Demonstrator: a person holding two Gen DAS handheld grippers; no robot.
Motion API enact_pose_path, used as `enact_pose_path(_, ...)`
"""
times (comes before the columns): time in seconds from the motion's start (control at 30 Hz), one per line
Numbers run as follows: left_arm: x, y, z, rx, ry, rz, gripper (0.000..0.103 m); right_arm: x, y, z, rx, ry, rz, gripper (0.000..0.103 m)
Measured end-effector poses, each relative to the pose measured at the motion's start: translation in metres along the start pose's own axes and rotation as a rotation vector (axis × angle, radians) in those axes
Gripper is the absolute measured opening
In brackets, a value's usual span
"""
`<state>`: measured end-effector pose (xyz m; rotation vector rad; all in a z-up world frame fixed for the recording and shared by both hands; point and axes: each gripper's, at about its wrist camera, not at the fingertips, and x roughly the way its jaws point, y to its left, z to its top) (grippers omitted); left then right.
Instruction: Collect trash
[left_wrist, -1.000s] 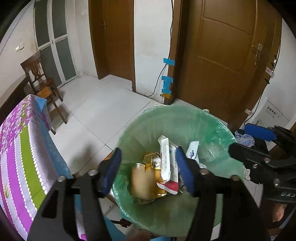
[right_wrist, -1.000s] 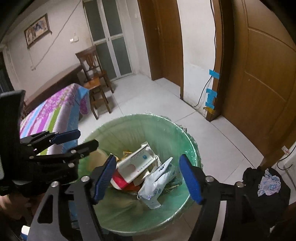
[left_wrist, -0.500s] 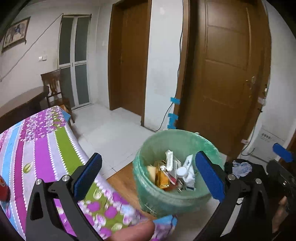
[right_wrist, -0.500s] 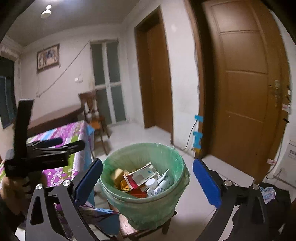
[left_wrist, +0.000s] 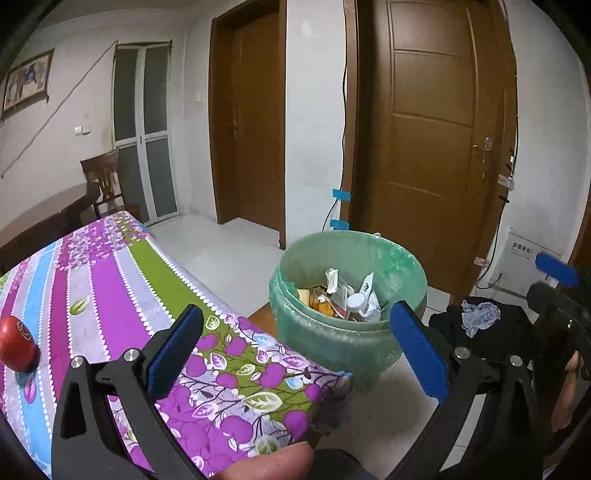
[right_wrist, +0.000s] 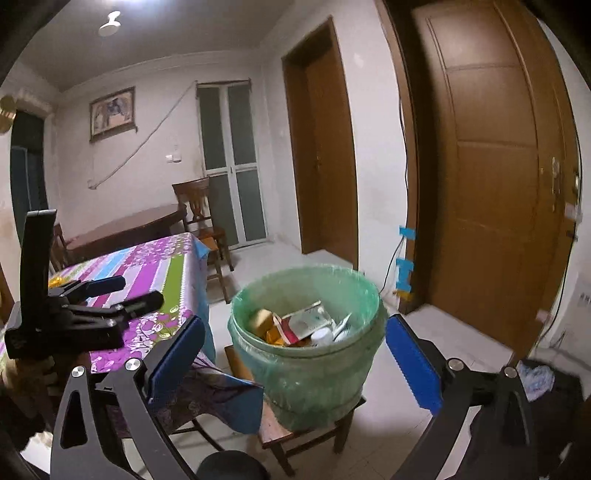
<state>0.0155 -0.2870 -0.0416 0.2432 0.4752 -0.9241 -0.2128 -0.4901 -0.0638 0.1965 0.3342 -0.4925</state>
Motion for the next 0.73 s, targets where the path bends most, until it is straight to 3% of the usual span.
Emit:
enact_pose_path(0.47,-0.008,-0.006,0.001,0.003,-0.009,-0.030,0.097,0.000,-0.006,0.006,0.009,0.009,-0.010,0.098)
enact_pose_path(0.73,0.000,-0.008,-0.001,0.004,0.041,-0.005,0.098,0.008,-0.008,0.004,0.018,0.046,-0.025,0.098)
